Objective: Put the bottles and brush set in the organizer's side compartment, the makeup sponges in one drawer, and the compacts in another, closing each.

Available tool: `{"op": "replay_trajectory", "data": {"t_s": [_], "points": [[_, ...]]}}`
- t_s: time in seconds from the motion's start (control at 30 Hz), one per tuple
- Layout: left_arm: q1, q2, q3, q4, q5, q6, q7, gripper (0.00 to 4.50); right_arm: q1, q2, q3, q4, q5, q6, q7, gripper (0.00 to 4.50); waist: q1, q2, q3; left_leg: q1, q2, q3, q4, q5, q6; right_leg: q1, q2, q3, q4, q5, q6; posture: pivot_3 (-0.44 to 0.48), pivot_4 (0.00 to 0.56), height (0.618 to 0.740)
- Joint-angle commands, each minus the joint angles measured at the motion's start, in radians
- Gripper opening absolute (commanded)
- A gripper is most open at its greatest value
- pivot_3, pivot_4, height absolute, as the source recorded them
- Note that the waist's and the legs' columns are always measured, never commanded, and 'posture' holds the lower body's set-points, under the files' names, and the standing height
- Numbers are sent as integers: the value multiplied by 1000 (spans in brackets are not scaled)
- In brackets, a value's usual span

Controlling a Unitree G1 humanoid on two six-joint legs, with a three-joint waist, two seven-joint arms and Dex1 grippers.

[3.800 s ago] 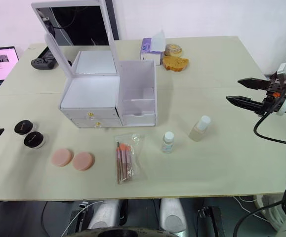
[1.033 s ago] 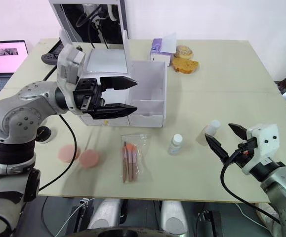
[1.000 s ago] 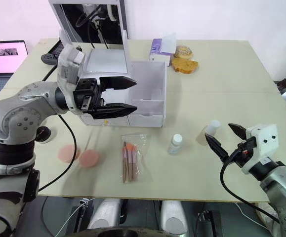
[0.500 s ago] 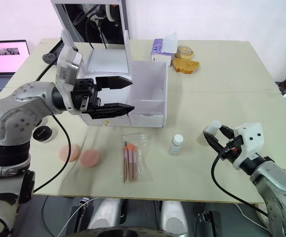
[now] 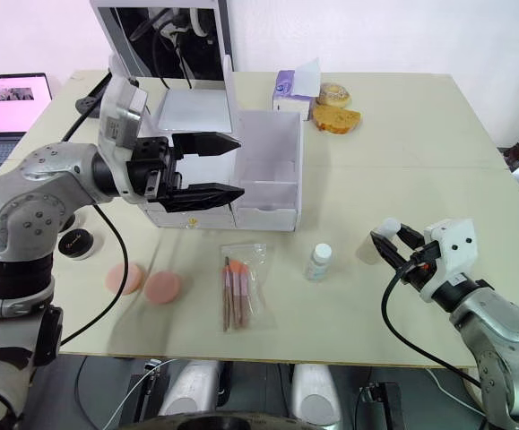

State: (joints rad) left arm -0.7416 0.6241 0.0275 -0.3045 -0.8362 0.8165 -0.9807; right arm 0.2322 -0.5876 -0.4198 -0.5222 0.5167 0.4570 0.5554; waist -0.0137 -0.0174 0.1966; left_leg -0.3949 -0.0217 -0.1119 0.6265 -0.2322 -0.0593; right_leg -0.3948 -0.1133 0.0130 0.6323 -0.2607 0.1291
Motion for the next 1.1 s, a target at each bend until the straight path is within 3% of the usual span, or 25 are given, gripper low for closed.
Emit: {"op": "replay_trajectory", "data": {"t_s": [0.03,0.4,0.63,0.73,0.9,1.1], "points": [[-15,12,17,-31,1,-23,-1,4500,-2,7,-6,0,-12,-31,-1,742,0,0,0,0,0,0,0,0,0,0,0,0,0,0,0,0,150,740],[0,24,23,-18,22,-39,-8,4500,-63,-12,-56,-21,74,5,0,742,-1,0,0,0,0,0,0,0,0,0,0,0,0,0,0,0,150,740],[67,89,51,23,66,-88,-36,4500,-215,-158,-85,-58,260,182,28,742,-1,2,1,1,0,0,0,0,0,0,0,1,0,0,0,0,150,740],[113,125,68,35,90,-115,-46,4500,-342,-252,-42,-39,320,250,73,742,-4,2,2,0,0,0,0,0,0,-1,1,1,0,0,0,0,150,740],[214,155,126,-1,88,-126,-23,4500,-602,-317,102,30,380,333,152,742,-4,2,2,0,1,2,-1,-1,2,-1,0,2,-1,0,0,0,150,740],[324,161,203,-76,61,-124,26,4500,-863,-292,296,159,332,367,246,742,1,2,2,-6,1,1,0,-1,2,-6,1,1,-1,0,0,0,150,740]]}}
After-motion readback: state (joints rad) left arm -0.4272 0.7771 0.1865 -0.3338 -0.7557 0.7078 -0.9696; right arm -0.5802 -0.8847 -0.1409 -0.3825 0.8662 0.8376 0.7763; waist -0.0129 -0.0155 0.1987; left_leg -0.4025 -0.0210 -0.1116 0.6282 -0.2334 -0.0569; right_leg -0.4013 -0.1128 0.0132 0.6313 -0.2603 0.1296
